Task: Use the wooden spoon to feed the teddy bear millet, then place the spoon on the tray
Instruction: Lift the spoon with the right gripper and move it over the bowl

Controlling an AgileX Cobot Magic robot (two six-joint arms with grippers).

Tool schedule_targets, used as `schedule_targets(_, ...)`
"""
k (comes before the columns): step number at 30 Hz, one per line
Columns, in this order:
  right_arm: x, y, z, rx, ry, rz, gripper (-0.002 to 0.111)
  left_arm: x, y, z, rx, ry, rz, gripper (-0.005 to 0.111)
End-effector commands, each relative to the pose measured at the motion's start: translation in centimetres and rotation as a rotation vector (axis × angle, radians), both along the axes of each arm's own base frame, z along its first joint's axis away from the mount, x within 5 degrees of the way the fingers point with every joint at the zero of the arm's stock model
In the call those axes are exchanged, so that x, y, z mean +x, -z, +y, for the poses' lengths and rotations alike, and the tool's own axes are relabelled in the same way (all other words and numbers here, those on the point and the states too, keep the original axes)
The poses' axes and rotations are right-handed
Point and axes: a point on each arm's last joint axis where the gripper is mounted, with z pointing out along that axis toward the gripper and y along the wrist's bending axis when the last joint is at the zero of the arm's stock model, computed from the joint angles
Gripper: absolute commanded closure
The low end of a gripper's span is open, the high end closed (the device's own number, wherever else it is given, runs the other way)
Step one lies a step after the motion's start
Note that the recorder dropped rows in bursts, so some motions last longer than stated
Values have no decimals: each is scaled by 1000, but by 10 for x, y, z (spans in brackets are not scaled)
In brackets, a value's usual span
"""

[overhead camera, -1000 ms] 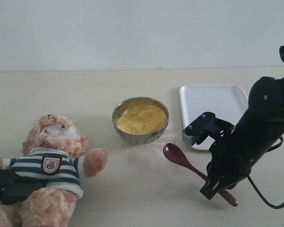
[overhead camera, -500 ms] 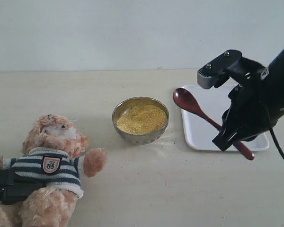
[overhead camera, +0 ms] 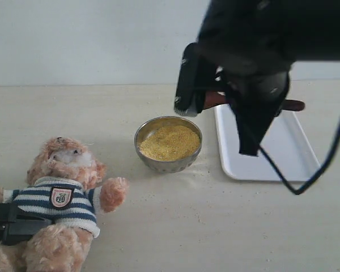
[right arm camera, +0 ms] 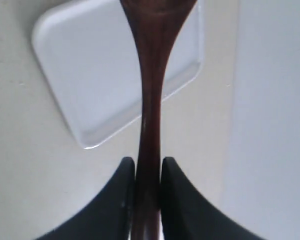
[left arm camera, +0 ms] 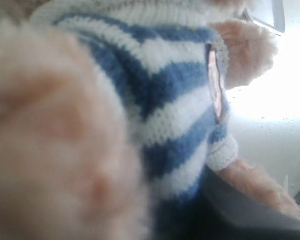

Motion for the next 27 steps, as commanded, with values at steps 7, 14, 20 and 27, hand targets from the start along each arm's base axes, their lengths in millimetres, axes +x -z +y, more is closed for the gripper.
schedule_targets(7, 41, 59, 57, -364, -179, -192, 94, 0, -2, -1, -21, 6, -8, 100)
schedule_targets(14, 59, 93, 61, -492, -219, -242, 94, 0, -2, -1, -23, 7, -8, 100)
schedule_targets(20, 68, 105, 61, -540, -236, -273, 94, 0, -2, -1, -21, 6, -8, 100)
schedule_targets(27, 70, 134, 64, -587, -255, -236, 94, 0, -2, -1, -23, 9, -9, 100)
